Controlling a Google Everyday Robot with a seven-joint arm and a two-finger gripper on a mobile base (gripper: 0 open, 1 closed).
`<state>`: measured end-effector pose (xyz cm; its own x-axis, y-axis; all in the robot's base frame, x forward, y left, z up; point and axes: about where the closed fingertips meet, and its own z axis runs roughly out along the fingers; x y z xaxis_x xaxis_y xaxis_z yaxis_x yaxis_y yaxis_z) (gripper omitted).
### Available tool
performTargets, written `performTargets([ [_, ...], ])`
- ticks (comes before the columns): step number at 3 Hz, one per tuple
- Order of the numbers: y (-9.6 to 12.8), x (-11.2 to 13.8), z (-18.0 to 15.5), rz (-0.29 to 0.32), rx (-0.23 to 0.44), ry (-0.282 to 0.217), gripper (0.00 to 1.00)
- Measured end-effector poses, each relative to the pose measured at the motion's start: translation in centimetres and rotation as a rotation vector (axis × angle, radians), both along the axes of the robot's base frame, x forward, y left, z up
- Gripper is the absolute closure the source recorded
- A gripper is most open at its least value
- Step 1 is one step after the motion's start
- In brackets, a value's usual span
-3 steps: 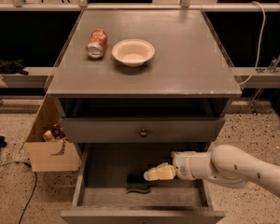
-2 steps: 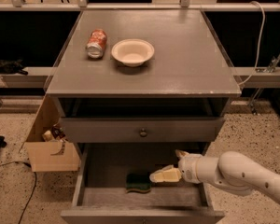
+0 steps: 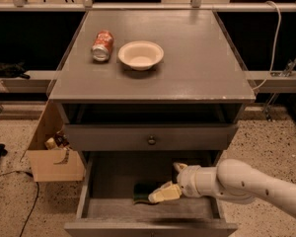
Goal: Pick sponge from middle drawer and place on counter
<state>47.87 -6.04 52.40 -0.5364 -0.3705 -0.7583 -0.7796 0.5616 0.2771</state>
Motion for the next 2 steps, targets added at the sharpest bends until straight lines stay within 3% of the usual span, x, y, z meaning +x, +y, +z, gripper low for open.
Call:
performTargets([
  [1,2.11,-1.54,-1.38,0.114,-0.062,-0.068,0.0],
  [2,2.11,-1.54,-1.38,0.114,-0.062,-0.068,0.0],
])
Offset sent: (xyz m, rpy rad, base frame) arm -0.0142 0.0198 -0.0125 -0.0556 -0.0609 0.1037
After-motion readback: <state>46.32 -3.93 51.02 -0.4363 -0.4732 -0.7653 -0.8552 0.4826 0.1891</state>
